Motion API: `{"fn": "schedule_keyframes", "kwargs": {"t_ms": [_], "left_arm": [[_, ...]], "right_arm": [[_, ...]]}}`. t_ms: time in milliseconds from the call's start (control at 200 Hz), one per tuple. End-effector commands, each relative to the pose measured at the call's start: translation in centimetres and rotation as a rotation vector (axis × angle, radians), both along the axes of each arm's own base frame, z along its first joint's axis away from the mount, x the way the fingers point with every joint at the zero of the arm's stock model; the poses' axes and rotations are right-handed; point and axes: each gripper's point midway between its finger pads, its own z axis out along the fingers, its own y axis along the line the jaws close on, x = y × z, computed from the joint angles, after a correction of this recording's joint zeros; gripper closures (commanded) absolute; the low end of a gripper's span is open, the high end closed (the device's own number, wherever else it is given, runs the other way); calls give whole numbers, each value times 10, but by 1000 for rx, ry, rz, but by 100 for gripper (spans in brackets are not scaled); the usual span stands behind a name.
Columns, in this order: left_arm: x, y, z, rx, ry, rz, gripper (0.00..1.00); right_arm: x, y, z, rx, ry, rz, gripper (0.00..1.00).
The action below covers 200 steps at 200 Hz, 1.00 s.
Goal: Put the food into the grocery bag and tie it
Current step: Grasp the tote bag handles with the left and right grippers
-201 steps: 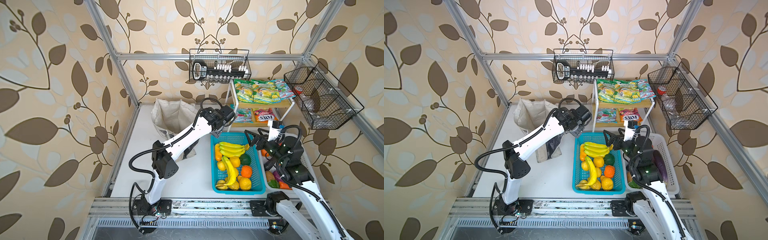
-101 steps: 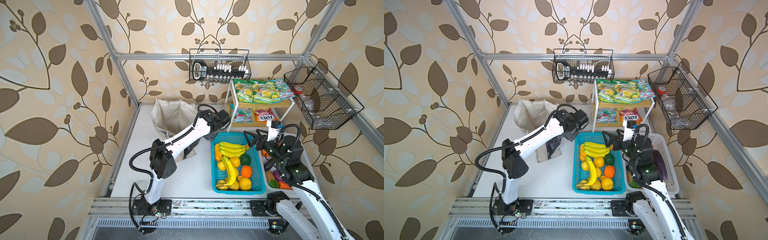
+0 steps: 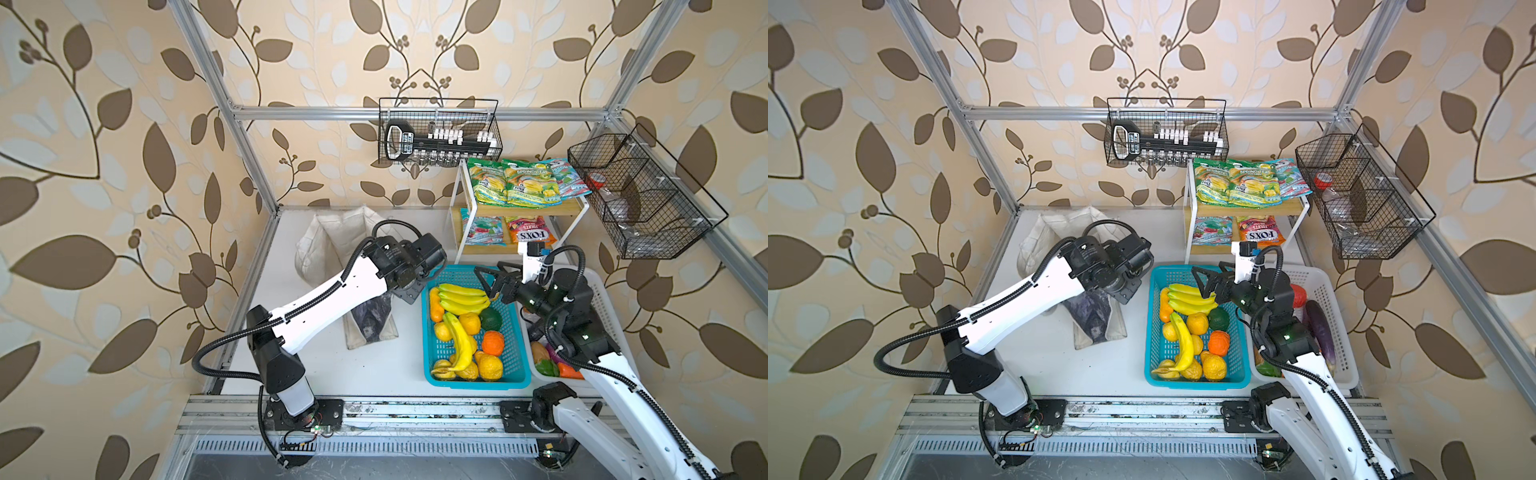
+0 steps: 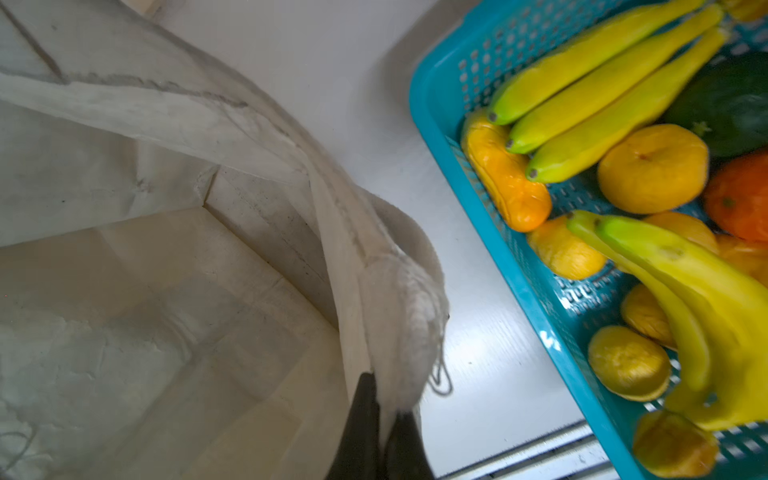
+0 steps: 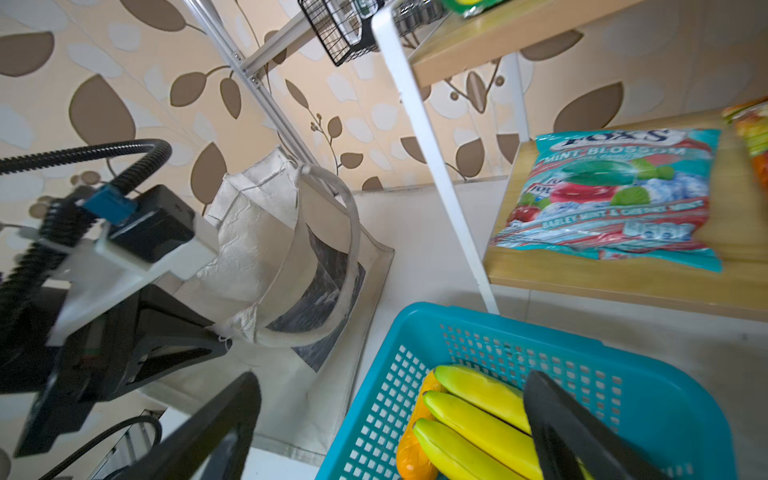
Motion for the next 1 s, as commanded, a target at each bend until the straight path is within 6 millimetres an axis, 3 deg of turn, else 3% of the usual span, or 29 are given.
{"fn": "schedule_keyframes", "kwargs": {"t_ms": [0, 265, 320, 375, 450, 615, 650, 665, 780, 865, 995], "left_arm": [[-29, 7, 2, -31, 45, 9, 100], [-63, 4, -12, 27, 109, -80, 100], [-64, 1, -13, 5, 101, -102, 89], [-62, -2, -10, -26, 76, -111, 72], [-58, -3, -4, -51, 40, -108, 66], [-39, -12, 24, -146, -89, -78, 29], [-33, -14, 30, -168, -113, -63, 25], [-34, -10, 43, -204, -139, -57, 24], [-19, -2, 84, -371, -241, -20, 13], [-5, 16, 113, -515, -303, 49, 12], [12, 65, 132, -691, -351, 236, 8]], "right_arm": [[-1, 7, 21, 13, -56, 3, 0], [2, 18, 16, 45, -29, 27, 0], [2, 21, 16, 52, -23, 38, 0], [3, 24, 15, 57, -16, 48, 0], [3, 26, 16, 61, -16, 54, 0], [6, 26, 17, 70, -5, 45, 0], [6, 26, 18, 74, -4, 46, 0], [5, 27, 19, 76, -3, 46, 0], [2, 35, 33, 75, -35, 94, 0], [0, 45, 41, 45, -52, 120, 0], [-5, 68, 44, -15, -46, 174, 0]]}}
